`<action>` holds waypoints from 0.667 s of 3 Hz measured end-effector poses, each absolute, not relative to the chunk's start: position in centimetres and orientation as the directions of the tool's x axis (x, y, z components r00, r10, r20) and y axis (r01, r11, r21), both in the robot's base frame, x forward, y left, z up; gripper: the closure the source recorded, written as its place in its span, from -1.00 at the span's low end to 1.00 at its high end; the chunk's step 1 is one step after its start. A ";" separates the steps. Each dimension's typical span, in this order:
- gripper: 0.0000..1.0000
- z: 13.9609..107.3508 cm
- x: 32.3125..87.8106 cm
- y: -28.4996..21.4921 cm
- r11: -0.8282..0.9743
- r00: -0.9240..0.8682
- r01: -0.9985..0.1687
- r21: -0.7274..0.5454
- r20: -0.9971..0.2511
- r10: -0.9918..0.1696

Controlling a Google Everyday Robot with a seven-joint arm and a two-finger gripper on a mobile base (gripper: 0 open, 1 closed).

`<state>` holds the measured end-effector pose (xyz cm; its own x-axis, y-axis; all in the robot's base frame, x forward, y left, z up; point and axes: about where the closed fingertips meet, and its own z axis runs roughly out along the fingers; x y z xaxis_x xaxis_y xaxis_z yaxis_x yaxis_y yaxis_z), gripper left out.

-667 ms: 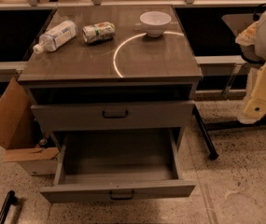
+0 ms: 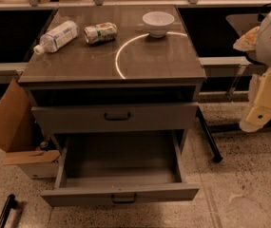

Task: Close middle drawer

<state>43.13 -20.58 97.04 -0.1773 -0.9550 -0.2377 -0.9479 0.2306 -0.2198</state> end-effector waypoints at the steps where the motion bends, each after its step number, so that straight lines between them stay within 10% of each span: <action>1: -1.00 94.9 40.9 -17.3 0.202 -0.134 -0.962 -0.186 -0.323 -0.937; 2: -1.00 90.0 38.1 -13.5 0.196 -0.137 -0.973 -0.119 -0.384 -0.913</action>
Offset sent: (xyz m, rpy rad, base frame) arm -0.1107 0.1122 -0.1928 0.2314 0.2826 0.0769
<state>38.05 -13.49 90.00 -0.1366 -0.9130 -0.3844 -0.9734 0.1957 -0.1191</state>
